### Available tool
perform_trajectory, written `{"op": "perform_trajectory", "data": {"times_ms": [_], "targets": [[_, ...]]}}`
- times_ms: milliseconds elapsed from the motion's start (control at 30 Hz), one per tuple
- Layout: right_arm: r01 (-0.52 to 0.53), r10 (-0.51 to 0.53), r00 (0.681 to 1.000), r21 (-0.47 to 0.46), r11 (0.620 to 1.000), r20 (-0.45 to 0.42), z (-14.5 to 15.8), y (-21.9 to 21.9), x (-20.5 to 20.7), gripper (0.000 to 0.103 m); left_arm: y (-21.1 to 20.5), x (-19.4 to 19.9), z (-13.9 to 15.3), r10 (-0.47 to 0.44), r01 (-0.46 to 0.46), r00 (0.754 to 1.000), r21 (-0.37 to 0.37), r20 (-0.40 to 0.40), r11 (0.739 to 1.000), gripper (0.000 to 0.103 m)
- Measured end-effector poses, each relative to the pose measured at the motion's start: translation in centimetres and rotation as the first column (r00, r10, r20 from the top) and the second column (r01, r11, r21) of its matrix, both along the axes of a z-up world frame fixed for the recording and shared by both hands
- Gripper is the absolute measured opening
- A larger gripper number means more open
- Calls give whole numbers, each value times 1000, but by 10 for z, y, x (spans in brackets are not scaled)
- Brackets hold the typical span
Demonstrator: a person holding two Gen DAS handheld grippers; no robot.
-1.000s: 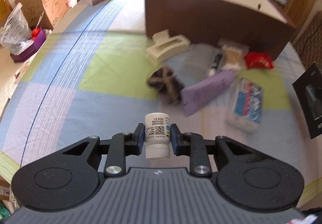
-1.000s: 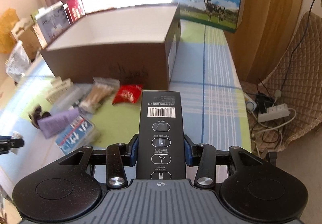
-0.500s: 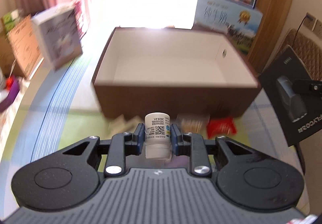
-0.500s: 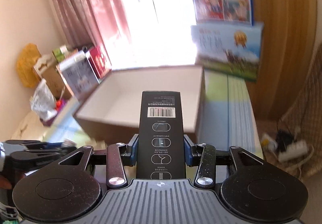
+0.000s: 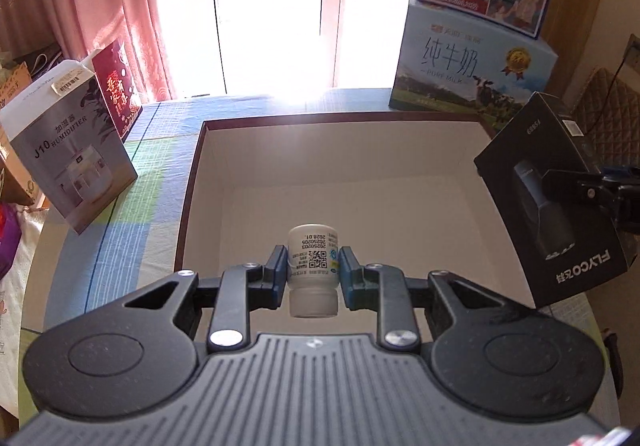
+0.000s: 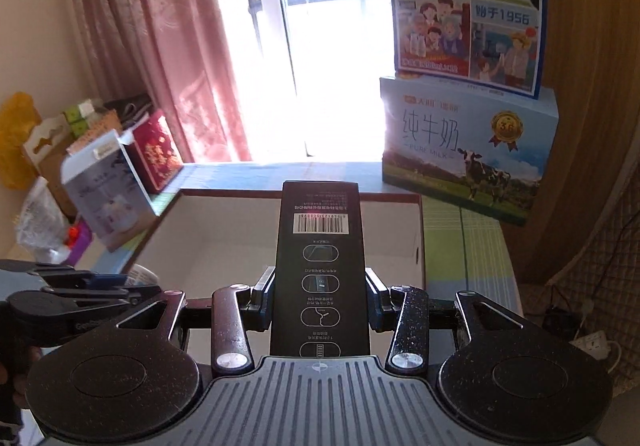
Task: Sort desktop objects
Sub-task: 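Lift the black box and white bottle and carry both over the brown box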
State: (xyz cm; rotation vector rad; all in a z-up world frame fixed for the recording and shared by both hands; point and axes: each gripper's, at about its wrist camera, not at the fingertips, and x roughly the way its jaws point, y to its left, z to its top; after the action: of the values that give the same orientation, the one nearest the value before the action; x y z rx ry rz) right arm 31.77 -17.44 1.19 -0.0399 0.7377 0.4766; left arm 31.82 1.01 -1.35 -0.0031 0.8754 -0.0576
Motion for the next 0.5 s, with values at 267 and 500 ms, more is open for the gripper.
{"op": "perform_trajectory", "data": {"times_ms": [267, 500], "targets": [[91, -100, 992, -121, 988, -73, -50, 19, 45, 40, 14, 48, -44, -4, 5, 994, 12, -105, 1000, 23], [120, -139, 986, -189, 975, -89, -75, 36, 76, 40, 22, 81, -64, -11, 14, 990, 20, -139, 1000, 23]]}}
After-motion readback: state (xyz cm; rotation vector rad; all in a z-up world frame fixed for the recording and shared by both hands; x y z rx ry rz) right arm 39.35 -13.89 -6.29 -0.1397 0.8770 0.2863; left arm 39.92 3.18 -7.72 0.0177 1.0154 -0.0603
